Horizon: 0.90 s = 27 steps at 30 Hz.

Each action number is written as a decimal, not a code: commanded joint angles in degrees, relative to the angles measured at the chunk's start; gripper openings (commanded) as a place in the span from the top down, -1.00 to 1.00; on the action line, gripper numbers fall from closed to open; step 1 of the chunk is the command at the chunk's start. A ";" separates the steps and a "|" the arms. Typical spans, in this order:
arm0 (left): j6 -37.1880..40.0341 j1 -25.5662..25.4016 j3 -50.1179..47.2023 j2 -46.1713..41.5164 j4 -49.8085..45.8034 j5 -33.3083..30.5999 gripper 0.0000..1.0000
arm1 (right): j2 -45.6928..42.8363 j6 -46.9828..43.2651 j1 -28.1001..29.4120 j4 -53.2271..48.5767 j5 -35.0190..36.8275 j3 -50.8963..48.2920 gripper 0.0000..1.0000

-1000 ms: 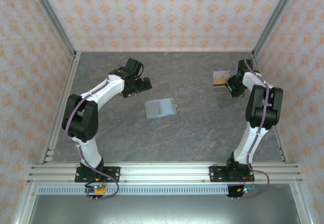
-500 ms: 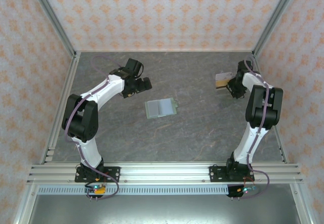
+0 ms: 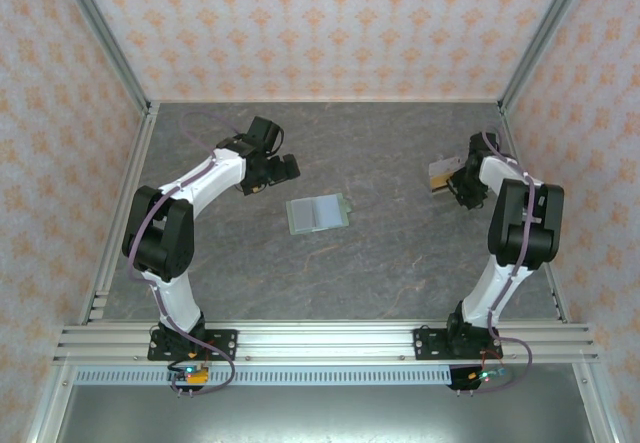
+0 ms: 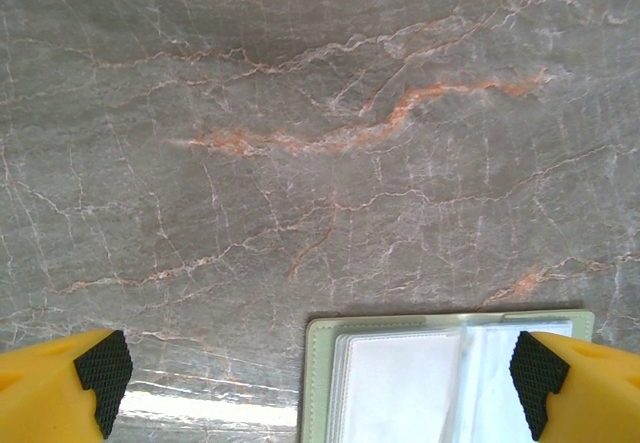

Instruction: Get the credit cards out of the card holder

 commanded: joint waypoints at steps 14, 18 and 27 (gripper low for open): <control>0.10 -0.43 -3.14 -3.48 1.93 2.08 -1.00 | -11.11 5.46 3.61 -3.36 3.22 -8.63 0.52; -0.08 -0.52 -3.68 -3.57 2.36 2.22 -1.00 | -16.66 3.84 4.19 -6.09 3.53 -8.81 0.29; -1.20 -0.70 -5.49 -4.42 3.80 2.45 -1.00 | -24.86 -3.31 12.87 -7.71 -0.08 -5.77 -0.07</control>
